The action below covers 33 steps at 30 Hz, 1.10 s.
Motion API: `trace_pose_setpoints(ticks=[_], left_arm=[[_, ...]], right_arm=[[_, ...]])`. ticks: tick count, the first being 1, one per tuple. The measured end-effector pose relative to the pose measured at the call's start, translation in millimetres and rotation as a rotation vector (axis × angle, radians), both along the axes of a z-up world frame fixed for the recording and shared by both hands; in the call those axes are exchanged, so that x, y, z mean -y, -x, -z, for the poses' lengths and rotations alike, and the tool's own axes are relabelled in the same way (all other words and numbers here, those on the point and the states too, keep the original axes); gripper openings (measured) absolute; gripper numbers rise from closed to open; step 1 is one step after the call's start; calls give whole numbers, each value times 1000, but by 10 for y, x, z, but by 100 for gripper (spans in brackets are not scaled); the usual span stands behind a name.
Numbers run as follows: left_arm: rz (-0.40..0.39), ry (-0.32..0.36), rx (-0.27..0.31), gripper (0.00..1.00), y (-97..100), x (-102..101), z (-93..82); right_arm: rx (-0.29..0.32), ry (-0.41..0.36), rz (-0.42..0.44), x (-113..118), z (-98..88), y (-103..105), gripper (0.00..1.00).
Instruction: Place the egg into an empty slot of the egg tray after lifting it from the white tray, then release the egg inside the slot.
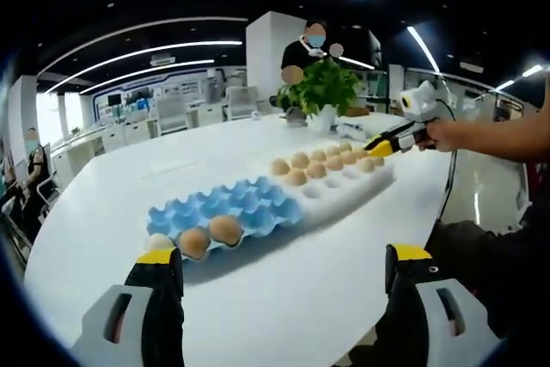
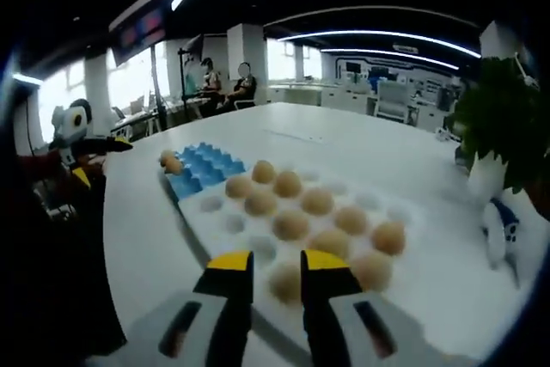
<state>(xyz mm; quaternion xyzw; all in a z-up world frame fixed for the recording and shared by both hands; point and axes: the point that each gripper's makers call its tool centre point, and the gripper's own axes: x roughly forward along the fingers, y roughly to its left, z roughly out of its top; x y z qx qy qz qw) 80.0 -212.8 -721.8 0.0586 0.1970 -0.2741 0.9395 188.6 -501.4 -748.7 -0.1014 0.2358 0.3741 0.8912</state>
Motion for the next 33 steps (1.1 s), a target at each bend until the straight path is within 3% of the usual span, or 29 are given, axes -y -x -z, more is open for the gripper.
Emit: trace_pose_setpoints(ticks=[7,8,10,12,15,18,21,24,27,30,33], left_arm=[[-4,12,4,100,18,-15,-29],[-6,17,4,100,25,-23,-34],[-8,23,1,99,42,-40,-29],[-9,22,-1,99,56,-57,-19],[-16,19,-4,99,62,-83,-6],[-29,35,0,98,58,-110,-25],[-35,29,7,98,55,-123,-39],[-42,32,9,98,64,-128,-36],[-46,39,5,98,82,-119,-22],[-45,34,6,98,109,-114,-23],[-49,25,6,99,114,-139,-16]], right_arm=[[-44,190,-62,40,253,-80,22],[-44,180,-78,-5,248,-94,23],[-52,231,-110,-26,284,-108,24],[-63,314,-144,-34,363,-112,26],[-134,294,-111,-32,365,-141,26],[-167,260,-76,-12,390,-150,26],[-135,283,-95,-24,391,-132,26],[-139,231,-57,8,379,-141,26],[-94,242,-61,7,356,-116,26],[-49,220,-44,25,277,-104,26],[7,145,9,52,76,-128,26]])
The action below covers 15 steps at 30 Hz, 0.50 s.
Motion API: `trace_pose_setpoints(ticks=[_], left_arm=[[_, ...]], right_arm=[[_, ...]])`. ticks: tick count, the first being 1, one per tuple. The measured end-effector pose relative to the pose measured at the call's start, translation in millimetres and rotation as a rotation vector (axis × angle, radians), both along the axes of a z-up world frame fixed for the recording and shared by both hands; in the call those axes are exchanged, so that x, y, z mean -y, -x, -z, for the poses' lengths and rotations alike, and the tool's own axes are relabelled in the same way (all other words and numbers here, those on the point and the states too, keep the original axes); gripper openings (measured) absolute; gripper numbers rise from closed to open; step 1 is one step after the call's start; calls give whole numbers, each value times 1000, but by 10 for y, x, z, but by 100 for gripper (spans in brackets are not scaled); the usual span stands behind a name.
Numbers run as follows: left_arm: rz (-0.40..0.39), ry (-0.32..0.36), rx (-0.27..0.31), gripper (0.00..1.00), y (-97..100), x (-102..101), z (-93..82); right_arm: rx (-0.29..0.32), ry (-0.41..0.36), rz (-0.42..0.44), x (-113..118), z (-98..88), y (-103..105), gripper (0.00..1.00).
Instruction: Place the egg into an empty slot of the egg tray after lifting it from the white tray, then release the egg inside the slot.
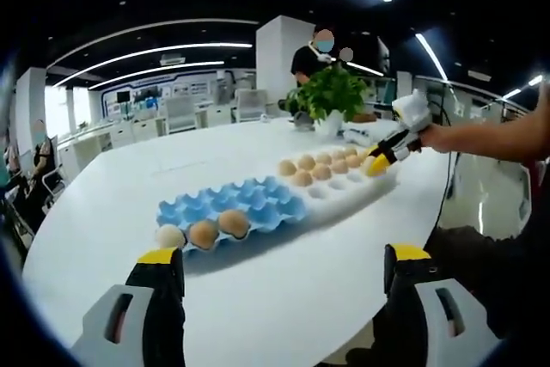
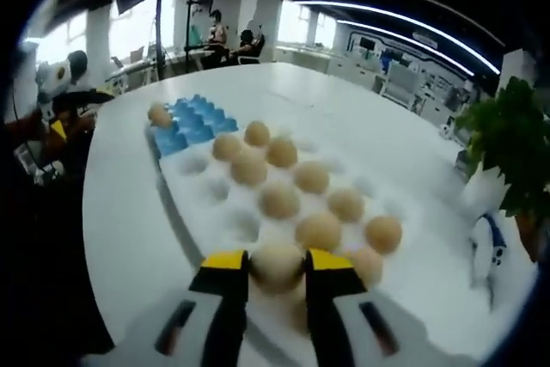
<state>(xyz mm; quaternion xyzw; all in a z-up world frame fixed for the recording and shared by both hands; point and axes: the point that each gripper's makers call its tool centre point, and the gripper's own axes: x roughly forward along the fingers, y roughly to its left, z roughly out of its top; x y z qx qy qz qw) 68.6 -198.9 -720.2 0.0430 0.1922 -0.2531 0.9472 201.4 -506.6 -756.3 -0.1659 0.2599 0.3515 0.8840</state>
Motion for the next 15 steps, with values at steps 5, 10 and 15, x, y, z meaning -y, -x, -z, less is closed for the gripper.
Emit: trace_pose_setpoints(ticks=[5,10,15], left_arm=[[-18,2,0,99,-13,-78,15],[-27,4,-1,99,-11,-100,25],[-32,4,-3,99,3,-111,35]], right_arm=[[52,-120,63,59,-240,-16,26],[20,-168,93,61,-268,-25,26],[-45,-272,129,-77,-307,-41,26]])
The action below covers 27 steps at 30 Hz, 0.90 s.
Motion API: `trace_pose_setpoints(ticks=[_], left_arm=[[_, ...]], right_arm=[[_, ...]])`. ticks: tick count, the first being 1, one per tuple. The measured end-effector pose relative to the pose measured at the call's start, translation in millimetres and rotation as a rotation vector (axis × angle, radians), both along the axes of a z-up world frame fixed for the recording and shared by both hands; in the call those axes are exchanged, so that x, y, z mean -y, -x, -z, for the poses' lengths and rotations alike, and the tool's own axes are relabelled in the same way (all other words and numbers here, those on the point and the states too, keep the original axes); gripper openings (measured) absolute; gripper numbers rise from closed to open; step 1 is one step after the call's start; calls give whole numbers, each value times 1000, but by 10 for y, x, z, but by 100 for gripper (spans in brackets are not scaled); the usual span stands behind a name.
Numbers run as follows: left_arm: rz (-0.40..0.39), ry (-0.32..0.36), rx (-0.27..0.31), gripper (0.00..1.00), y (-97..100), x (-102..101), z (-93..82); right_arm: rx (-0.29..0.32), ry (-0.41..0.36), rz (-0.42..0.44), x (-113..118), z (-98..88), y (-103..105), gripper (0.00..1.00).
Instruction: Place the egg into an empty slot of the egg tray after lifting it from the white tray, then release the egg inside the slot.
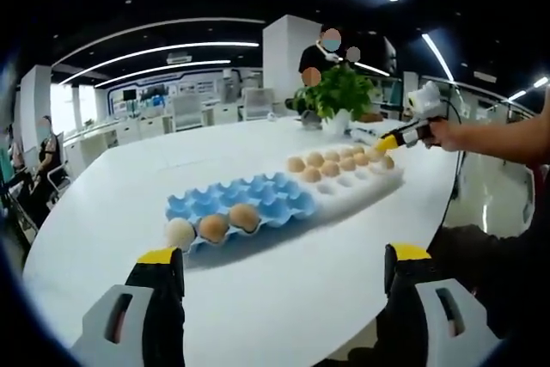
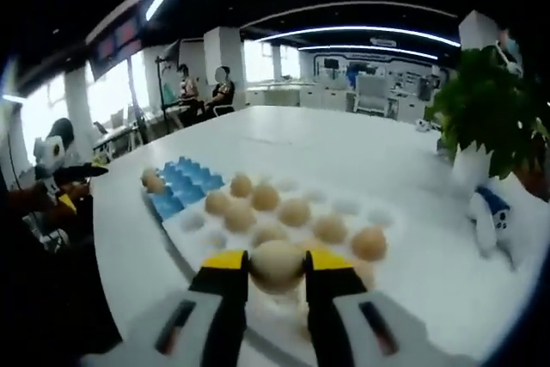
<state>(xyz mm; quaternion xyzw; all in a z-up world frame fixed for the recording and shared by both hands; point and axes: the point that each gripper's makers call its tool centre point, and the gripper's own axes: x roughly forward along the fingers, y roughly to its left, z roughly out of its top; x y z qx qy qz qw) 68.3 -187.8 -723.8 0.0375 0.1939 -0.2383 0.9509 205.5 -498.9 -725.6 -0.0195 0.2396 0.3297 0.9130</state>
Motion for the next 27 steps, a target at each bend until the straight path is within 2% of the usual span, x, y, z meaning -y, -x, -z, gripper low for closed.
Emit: trace_pose_setpoints(ticks=[4,9,13,16,19,27], left_arm=[[-6,-2,-6,99,6,-26,27],[-9,-8,-8,99,12,-41,31],[-15,-10,-6,99,9,-73,28],[-25,-6,-5,99,7,-105,29],[-31,-8,-7,99,12,-125,40],[-59,-5,0,99,56,-175,35]], right_arm=[[-44,-144,-26,-313,-71,-22,26],[-86,-235,-68,-707,-91,-22,26],[-101,-248,-103,-994,-40,-73,26],[-112,-214,-148,-1324,45,-86,26],[-125,-251,-190,-1633,38,-74,26],[-155,-255,-269,-2329,97,-41,26]])
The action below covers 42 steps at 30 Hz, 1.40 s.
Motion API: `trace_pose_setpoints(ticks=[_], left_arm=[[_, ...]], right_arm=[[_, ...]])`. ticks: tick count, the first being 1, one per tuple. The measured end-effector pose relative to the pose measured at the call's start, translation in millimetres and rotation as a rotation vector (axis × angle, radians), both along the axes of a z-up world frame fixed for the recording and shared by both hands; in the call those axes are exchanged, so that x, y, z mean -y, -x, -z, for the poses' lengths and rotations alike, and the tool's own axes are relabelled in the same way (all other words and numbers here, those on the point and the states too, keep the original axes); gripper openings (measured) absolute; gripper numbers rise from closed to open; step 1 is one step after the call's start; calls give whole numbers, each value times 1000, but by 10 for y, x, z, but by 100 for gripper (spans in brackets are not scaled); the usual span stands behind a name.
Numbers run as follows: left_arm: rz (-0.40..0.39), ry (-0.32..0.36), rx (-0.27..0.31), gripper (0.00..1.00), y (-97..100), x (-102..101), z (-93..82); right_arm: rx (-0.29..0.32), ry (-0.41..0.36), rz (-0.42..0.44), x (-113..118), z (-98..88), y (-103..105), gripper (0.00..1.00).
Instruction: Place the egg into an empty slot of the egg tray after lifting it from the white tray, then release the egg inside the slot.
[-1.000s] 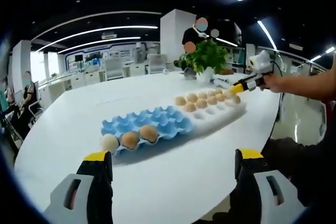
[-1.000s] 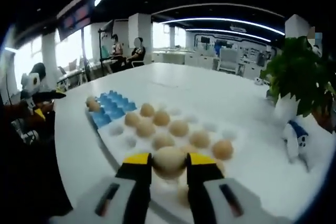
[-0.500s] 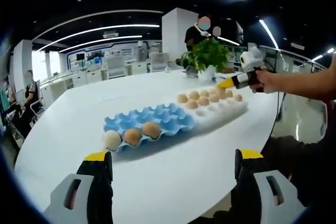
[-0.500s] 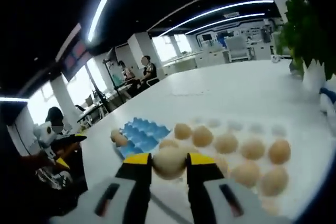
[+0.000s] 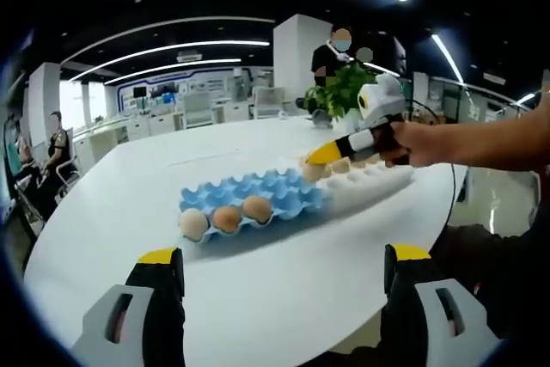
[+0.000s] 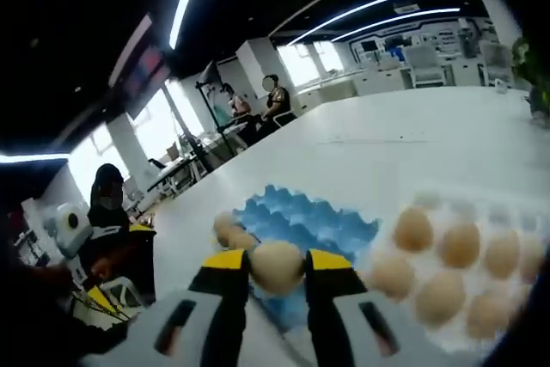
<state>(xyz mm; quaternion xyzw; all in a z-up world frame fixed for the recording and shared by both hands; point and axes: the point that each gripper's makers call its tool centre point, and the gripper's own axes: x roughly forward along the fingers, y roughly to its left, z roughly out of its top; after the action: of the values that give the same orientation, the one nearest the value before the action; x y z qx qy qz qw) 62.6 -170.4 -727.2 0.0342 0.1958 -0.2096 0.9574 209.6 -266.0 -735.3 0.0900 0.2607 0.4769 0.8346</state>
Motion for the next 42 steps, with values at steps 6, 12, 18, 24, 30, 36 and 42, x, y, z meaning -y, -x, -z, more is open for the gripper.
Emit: trace_pose_setpoints(ticks=[6,12,18,24,30,36,42], left_arm=[[-7,-7,-2,98,16,-40,5],[-15,-9,-4,98,28,-65,18],[-18,-2,-13,98,19,-76,52],[-4,-10,-14,98,3,-40,54],[6,-17,-15,97,-4,-11,53],[13,-16,-12,97,-5,26,44],[30,-21,-14,97,4,93,65]], right_arm=[[40,75,-70,-352,104,51,26],[126,225,-118,-374,247,64,26],[240,380,-195,-358,399,90,26],[260,402,-219,-367,445,136,26],[276,424,-237,-324,424,129,26],[297,300,-193,-296,128,140,24],[271,277,-152,-179,154,143,24]])
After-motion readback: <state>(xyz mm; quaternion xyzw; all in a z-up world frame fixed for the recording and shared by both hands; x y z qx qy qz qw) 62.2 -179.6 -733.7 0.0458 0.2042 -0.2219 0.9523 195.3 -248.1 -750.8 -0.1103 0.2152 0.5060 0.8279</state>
